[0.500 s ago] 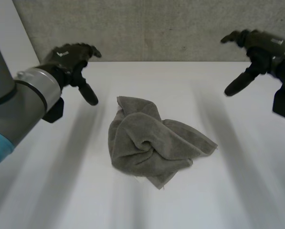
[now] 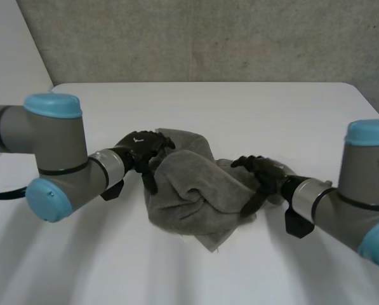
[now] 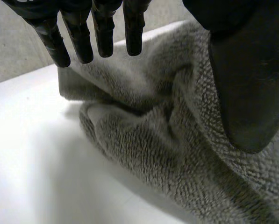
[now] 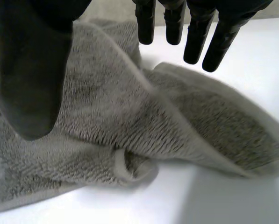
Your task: Fold the towel.
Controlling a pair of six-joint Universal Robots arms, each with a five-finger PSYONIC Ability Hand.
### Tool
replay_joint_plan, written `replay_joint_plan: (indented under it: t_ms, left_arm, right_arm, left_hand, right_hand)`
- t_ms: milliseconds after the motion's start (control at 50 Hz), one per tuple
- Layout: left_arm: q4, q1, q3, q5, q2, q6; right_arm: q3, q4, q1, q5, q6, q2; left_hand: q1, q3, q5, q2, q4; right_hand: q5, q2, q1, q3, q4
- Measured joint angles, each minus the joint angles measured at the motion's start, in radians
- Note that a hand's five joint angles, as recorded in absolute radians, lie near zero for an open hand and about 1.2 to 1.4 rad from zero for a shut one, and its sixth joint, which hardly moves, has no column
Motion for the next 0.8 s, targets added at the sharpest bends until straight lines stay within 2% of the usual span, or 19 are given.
replay_joint_plan:
  t_ms: [20, 160, 180, 220, 280, 440, 600, 720, 800]
  left_arm:
    - [0.002, 0.0, 0.003, -0.001, -0.006, 0.001]
    - [0.009, -0.013, 0.017, -0.004, -0.051, -0.002]
    - [0.009, -0.018, 0.017, -0.004, -0.054, -0.003]
    - [0.01, -0.024, 0.017, -0.005, -0.054, -0.004]
    - [0.01, -0.035, 0.016, -0.005, -0.048, -0.007]
    - [0.01, -0.052, 0.01, -0.006, -0.029, -0.011]
    - [0.028, -0.054, 0.08, -0.025, -0.024, -0.005]
    - [0.06, -0.051, 0.235, -0.147, 0.072, -0.01]
    - [0.117, -0.047, 0.285, -0.213, 0.23, -0.017]
  right_arm:
    - [-0.001, -0.005, 0.005, 0.002, -0.001, 0.006]
    - [-0.017, -0.028, 0.038, 0.008, -0.017, 0.06]
    - [-0.02, -0.029, 0.04, 0.006, -0.022, 0.065]
    - [-0.022, -0.028, 0.04, 0.002, -0.026, 0.066]
    - [-0.026, -0.027, 0.035, -0.006, -0.03, 0.064]
    - [-0.046, -0.024, 0.013, -0.066, -0.036, 0.046]
    - [-0.223, 0.012, -0.008, -0.169, -0.067, 0.025]
    - [-0.525, 0.06, -0.01, -0.184, -0.128, -0.038]
    - [-0.644, -0.017, -0.015, -0.169, -0.174, -0.143]
  left_hand:
    - [0.0, 0.0, 0.0, 0.0, 0.0]
    - [0.065, 0.0, 0.131, 0.102, 0.0]
    - [0.111, 0.0, 0.18, 0.152, 0.0]
    - [0.165, 0.0, 0.239, 0.21, 0.0]
    - [0.37, 0.0, 0.415, 0.4, 0.0]
    - [0.968, 0.0, 1.032, 1.016, 0.0]
    - [0.977, 0.0, 1.064, 1.072, 0.0]
    - [0.977, 0.0, 1.068, 1.081, 0.0]
    - [0.981, 0.0, 1.078, 1.083, 0.0]
  right_hand:
    - [0.026, 0.028, 0.028, 0.0, 0.0]
    - [0.591, 0.597, 0.581, 0.0, 0.0]
    - [0.715, 0.73, 0.705, 0.0, 0.0]
    - [0.868, 0.865, 0.864, 0.0, 0.0]
    - [1.055, 1.009, 1.038, 0.0, 0.0]
    - [1.064, 1.009, 1.043, 0.0, 0.0]
    - [1.064, 1.01, 1.043, 0.0, 0.0]
    - [1.064, 1.01, 1.045, 0.0, 0.0]
    - [1.064, 1.01, 1.046, 0.0, 0.0]
